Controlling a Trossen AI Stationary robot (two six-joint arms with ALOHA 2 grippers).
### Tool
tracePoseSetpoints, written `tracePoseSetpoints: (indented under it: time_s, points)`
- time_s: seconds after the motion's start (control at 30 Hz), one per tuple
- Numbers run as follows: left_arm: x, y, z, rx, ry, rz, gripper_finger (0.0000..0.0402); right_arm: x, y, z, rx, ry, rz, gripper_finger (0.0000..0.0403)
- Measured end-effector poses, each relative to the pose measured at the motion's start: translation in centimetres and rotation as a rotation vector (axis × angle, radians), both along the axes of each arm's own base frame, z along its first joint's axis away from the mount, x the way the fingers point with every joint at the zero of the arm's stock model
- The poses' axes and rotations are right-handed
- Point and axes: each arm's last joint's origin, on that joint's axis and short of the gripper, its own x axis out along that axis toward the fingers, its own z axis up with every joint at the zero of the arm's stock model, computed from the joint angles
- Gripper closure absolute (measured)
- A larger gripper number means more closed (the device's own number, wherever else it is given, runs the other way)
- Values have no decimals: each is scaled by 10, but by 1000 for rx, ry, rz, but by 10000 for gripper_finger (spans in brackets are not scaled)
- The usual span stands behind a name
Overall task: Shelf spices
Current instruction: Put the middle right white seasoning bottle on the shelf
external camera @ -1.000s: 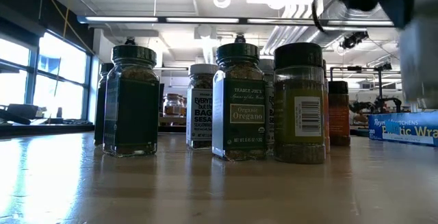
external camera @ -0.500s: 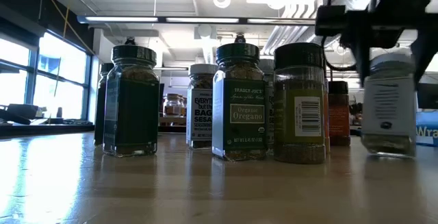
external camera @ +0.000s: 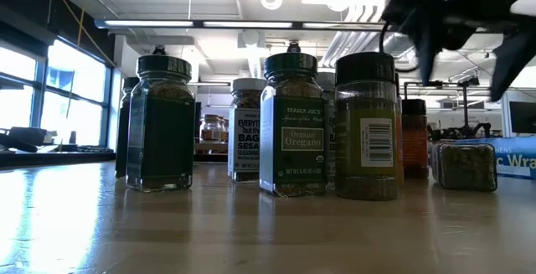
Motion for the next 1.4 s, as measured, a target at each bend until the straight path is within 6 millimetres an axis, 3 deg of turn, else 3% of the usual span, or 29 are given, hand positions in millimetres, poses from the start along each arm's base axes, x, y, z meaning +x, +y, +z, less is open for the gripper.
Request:
tracePoseSetpoints:
  time_s: [0.13, 0.27, 0.43, 0.53, 0.63, 0.77, 0.9, 1.1, 1.4]
  points:
    - [0, 0, 0, -3, 3, -5, 401, -11, -15, 16, 74, -16, 421, 92]
    - [0, 0, 0, -3, 2, -5, 401, -9, -24, 21, 107, -145, 866, 91]
    - [0, -1, 0, -20, 4, -14, 401, -3, -24, 16, -46, -340, 1513, 91]
    - [0, -1, -1, -50, 4, -23, 401, -1, -24, 11, -124, -386, 1765, 91]
    - [0, -1, -1, -71, -7, -12, 401, 1, -24, 4, -185, -374, 1984, 91]
    - [0, -1, -1, -93, -25, 9, 401, 2, -25, -9, -358, -175, 2270, 91]
    - [2, -2, -1, -105, -41, 35, 401, 13, -27, -20, -473, -130, 2416, 91]
    - [7, -3, -3, -112, -54, 72, 401, 16, -32, -47, -419, -64, 2491, 91]
    - [22, -8, -10, -114, -9, 70, 401, 12, -37, -71, -462, 65, 2452, 113]
